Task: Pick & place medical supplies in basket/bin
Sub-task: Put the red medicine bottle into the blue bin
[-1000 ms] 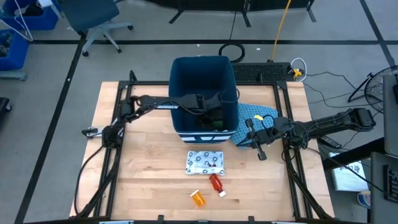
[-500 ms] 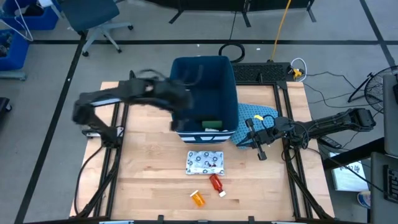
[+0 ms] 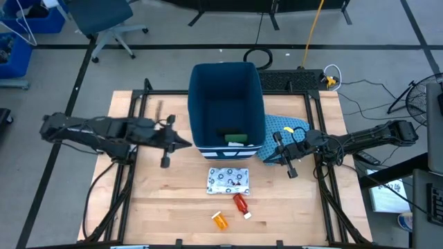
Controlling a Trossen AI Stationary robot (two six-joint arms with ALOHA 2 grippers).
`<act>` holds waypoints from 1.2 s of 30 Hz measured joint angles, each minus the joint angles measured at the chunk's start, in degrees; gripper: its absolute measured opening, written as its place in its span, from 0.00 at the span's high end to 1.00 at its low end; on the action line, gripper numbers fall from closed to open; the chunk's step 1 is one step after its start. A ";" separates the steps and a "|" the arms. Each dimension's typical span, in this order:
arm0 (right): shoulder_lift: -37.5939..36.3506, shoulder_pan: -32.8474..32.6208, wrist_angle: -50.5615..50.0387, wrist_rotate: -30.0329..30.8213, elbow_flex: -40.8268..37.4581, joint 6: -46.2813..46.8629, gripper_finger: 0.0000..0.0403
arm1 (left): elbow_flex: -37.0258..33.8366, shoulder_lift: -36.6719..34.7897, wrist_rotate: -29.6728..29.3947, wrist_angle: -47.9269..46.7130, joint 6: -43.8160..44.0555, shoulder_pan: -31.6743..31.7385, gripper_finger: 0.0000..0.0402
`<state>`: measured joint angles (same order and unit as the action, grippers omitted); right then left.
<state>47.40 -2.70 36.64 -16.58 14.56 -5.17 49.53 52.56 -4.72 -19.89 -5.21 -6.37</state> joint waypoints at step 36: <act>4.37 -19.21 -23.80 30.78 22.20 -7.30 1.00 | -45.90 -13.97 -9.94 63.80 0.84 -4.64 0.99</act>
<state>51.77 -21.91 12.85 14.20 36.76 -12.47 3.63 38.59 -14.66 43.92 -4.37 -11.00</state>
